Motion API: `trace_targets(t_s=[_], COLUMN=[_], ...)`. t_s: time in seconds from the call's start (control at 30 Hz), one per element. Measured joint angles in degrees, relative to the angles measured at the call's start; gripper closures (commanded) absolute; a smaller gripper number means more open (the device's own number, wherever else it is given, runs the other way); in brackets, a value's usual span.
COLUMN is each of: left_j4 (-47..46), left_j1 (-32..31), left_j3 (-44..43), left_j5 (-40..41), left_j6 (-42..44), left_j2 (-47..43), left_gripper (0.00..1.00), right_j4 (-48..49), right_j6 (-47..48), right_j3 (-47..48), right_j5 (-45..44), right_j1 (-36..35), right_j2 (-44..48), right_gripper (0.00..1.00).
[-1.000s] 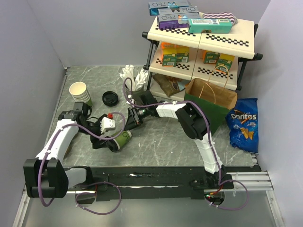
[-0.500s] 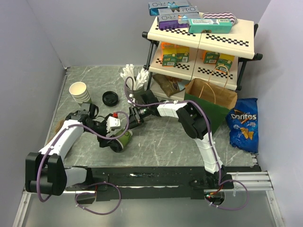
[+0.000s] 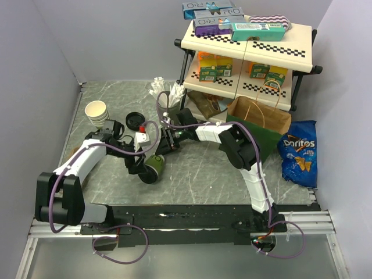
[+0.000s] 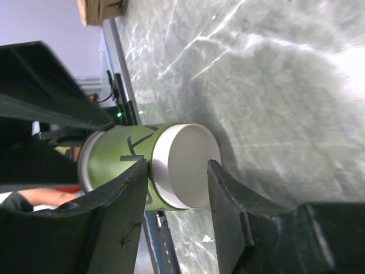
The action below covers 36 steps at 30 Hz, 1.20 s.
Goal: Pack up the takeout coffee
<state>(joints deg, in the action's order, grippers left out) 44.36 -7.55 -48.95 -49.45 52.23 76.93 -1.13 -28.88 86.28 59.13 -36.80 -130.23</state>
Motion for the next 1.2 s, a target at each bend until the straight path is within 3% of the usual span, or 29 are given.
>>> trace_targets(t_s=[0.43,0.83,1.2], left_j4=[-8.9,-22.1,-27.3], left_j1=[0.0,0.0,0.3], left_j3=[-2.8,-2.8,-5.8], left_j5=[-2.8,-3.3,-4.7], left_j6=[-8.7,-22.6,-31.0], left_j2=[0.9,4.2,10.8], left_gripper=[0.18,0.19,0.21], right_j4=[-1.0,-1.9,-4.7], right_j6=[-0.3,-1.5,-2.0], right_j3=[0.0,-1.8,-3.3], right_j5=[-9.8,-17.0,-21.8], right_j1=[0.5,0.7,1.6], right_j2=[1.2,4.4,7.2], right_gripper=[0.23,0.1,0.0])
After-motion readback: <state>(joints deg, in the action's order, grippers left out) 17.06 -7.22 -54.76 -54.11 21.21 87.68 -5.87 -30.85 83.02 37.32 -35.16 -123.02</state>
